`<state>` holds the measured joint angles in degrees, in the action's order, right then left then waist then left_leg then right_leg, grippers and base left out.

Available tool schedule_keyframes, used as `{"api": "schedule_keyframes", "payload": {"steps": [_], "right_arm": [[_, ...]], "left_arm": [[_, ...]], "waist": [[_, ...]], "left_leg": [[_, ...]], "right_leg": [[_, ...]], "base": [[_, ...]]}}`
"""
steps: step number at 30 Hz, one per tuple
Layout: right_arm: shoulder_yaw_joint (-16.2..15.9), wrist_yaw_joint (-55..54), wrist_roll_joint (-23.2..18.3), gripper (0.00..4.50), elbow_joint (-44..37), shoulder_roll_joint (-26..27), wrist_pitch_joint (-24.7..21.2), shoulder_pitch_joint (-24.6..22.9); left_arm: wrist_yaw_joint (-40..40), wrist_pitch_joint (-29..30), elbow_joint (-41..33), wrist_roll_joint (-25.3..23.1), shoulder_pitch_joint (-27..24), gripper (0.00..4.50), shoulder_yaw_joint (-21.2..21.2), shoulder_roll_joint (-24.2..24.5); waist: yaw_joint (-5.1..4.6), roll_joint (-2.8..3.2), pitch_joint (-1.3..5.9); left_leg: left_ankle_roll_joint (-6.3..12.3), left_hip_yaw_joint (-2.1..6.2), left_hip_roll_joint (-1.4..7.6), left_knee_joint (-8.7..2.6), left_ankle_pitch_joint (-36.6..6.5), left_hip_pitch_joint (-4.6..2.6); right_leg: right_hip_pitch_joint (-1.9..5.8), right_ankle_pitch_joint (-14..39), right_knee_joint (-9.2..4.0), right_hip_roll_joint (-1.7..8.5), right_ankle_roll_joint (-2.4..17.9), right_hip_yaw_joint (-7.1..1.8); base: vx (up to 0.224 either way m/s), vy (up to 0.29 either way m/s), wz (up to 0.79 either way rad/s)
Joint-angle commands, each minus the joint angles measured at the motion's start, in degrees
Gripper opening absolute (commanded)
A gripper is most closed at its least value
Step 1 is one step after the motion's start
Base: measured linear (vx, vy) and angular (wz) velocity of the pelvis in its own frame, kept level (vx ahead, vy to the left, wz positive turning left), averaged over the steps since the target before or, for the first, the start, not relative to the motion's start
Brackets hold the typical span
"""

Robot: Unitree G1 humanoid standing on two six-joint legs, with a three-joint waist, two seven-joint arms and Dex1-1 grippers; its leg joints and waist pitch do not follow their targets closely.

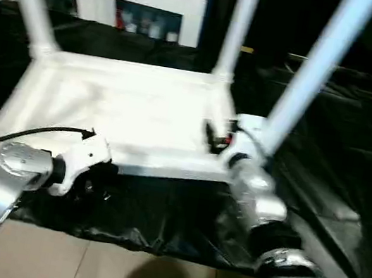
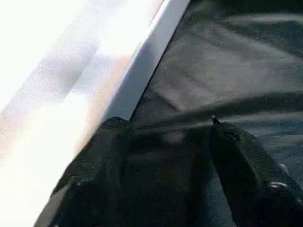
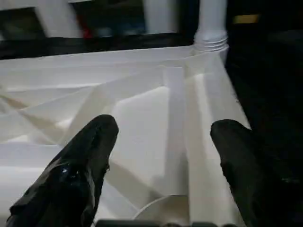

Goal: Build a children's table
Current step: Rotate table base

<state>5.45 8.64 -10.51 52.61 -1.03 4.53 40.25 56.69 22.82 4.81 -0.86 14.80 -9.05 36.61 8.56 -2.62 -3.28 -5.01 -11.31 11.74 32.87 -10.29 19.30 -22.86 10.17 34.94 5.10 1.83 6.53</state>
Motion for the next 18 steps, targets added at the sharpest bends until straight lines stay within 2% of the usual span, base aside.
{"api": "schedule_keyframes", "payload": {"steps": [1,2,3,5,6,7,8,9,10,11,12,13,14,15,16,17,18], "right_arm": [[3.16,-1.80,0.22,3.63,1.66,-3.02,1.51,-0.12],[3.22,-1.73,0.38,3.63,2.17,-3.88,1.94,0.04],[3.08,-1.53,0.89,3.63,3.17,-5.36,2.67,0.46],[2.85,-0.73,1.26,3.63,3.99,-6.58,3.33,0.94],[2.34,1.49,1.44,3.63,5.12,-7.87,3.94,1.74],[2.34,1.49,1.44,3.63,5.12,-7.87,3.94,1.74],[1.74,4.88,1.41,3.63,5.49,-8.59,4.14,2.20],[0.91,9.49,1.30,3.63,5.10,-8.99,4.11,2.37],[0.91,9.49,1.30,3.63,5.10,-8.99,4.11,2.37],[0.24,11.29,1.65,3.80,4.65,-9.09,4.45,2.26],[-0.44,11.90,2.23,3.97,4.24,-9.22,4.97,2.09],[-0.60,12.05,2.35,3.97,4.13,-9.24,5.18,2.04],[-2.14,16.06,1.51,3.97,-0.39,-8.68,6.00,-0.24],[-2.31,16.53,1.36,4.01,-1.06,-8.61,6.06,-0.60],[-2.57,17.55,0.89,4.18,-2.54,-8.42,6.05,-1.42],[-2.95,18.50,0.15,4.31,-5.51,-8.21,5.08,-3.09],[-3.04,18.64,0.06,4.38,-6.06,-8.19,4.92,-3.41]], "left_arm": [[-3.33,-1.12,1.31,-1.60,2.12,3.38,-0.68,-1.15],[-4.13,-1.38,1.96,-1.76,2.65,3.38,-0.95,-2.01],[-6.26,-2.13,3.09,-2.11,3.65,3.38,-0.99,-3.79],[-8.19,-3.02,3.91,-2.26,4.33,3.38,-0.67,-5.28],[-11.69,-4.32,4.67,-1.80,4.62,3.38,0.94,-7.32],[-11.69,-4.32,4.67,-1.80,4.62,3.38,0.94,-7.32],[-15.13,-5.41,4.70,-0.74,4.09,3.57,3.45,-9.21],[-19.00,-5.60,4.09,1.14,2.86,3.67,7.13,-11.38],[-19.00,-5.60,4.09,1.14,2.86,3.67,7.13,-11.38],[-20.39,-5.41,3.52,2.18,2.00,3.73,8.91,-12.18],[-20.93,-5.49,2.99,2.76,1.31,3.79,9.84,-12.50],[-21.04,-5.48,2.83,2.85,1.12,3.79,10.03,-12.57],[-24.67,-7.05,-1.04,5.26,-3.84,3.92,14.97,-15.06],[-25.16,-7.22,-1.52,5.54,-4.47,4.06,15.58,-15.42],[-26.28,-7.54,-2.53,6.13,-5.79,4.13,16.88,-16.22],[-28.39,-8.90,-4.03,6.84,-7.77,4.14,18.67,-17.67],[-28.78,-9.17,-4.29,6.95,-8.12,4.23,18.98,-17.94]], "waist": [[-0.84,2.04,3.63],[-0.83,1.99,3.73],[-0.75,2.59,3.96],[-0.95,2.12,4.14],[-0.75,3.05,4.43],[-1.10,2.63,4.32],[-1.25,2.51,4.29],[-1.34,3.09,4.23],[-1.37,2.78,4.21],[-1.41,2.95,4.17],[-1.70,3.44,4.11],[-1.93,3.29,4.07],[-2.14,4.16,4.12],[-2.75,3.55,3.76],[-2.79,3.57,3.81],[-2.79,4.09,4.02],[-2.80,4.19,3.96]], "left_leg": [[-3.63,1.06,1.83,-4.26,-18.69,-1.33],[-3.48,1.00,1.78,-4.18,-17.98,-1.12],[-3.45,1.13,1.67,-4.04,-16.73,-0.70],[-2.97,1.07,1.60,-3.78,-15.05,-0.33],[-2.49,1.23,1.40,-3.49,-12.94,0.21],[-1.96,1.04,1.40,-3.46,-13.02,0.30],[-1.29,1.06,1.34,-3.22,-12.75,0.60],[-0.54,1.10,1.34,-3.04,-13.09,0.80],[-0.06,1.05,1.36,-2.95,-12.90,0.89],[0.61,1.15,1.33,-2.92,-12.51,1.06],[0.83,1.28,1.50,-2.96,-12.49,1.10],[0.92,1.28,1.51,-2.96,-12.48,1.10],[1.16,1.39,1.61,-2.83,-12.82,1.07],[1.85,1.28,1.76,-2.95,-13.51,1.35],[2.20,1.24,1.66,-2.95,-13.80,1.16],[2.94,1.18,1.49,-2.68,-12.92,1.12],[3.33,1.21,1.75,-2.76,-12.70,1.08]], "right_leg": [[1.56,13.15,-3.96,3.45,8.11,-4.12],[1.74,11.63,-3.83,3.38,8.63,-4.14],[2.09,9.34,-3.30,3.45,9.17,-4.12],[2.48,6.66,-3.17,3.38,9.74,-4.04],[2.85,4.33,-2.64,3.54,10.19,-4.01],[2.78,4.01,-2.94,3.38,10.42,-3.96],[3.13,3.51,-2.85,3.38,11.00,-3.90],[3.28,4.22,-2.91,3.48,11.40,-3.84],[3.39,4.51,-3.05,3.60,11.53,-3.82],[3.44,5.67,-3.10,3.63,11.67,-3.74],[3.37,6.65,-3.33,3.68,11.76,-3.60],[3.33,6.99,-3.37,3.60,11.80,-3.56],[3.37,6.93,-3.16,3.65,12.21,-3.53],[3.43,7.71,-3.70,3.53,11.86,-3.43],[3.25,9.37,-3.86,3.39,11.54,-3.33],[3.18,10.08,-3.83,3.38,11.30,-3.46],[2.99,10.04,-4.04,3.35,11.15,-3.44]], "base": [[0.000,0.000,0.00],[0.000,0.000,0.00],[0.000,0.000,0.00],[0.000,0.000,0.00],[0.000,0.000,0.00],[0.000,0.000,0.00],[0.000,0.000,0.00],[0.000,0.000,0.00],[0.000,0.000,0.00],[0.000,0.000,0.00],[0.000,0.000,0.00],[0.000,0.000,0.00],[0.000,0.000,0.00],[0.000,0.000,0.00],[0.000,0.000,0.00],[0.000,0.000,0.00],[0.000,0.000,0.00]]}}
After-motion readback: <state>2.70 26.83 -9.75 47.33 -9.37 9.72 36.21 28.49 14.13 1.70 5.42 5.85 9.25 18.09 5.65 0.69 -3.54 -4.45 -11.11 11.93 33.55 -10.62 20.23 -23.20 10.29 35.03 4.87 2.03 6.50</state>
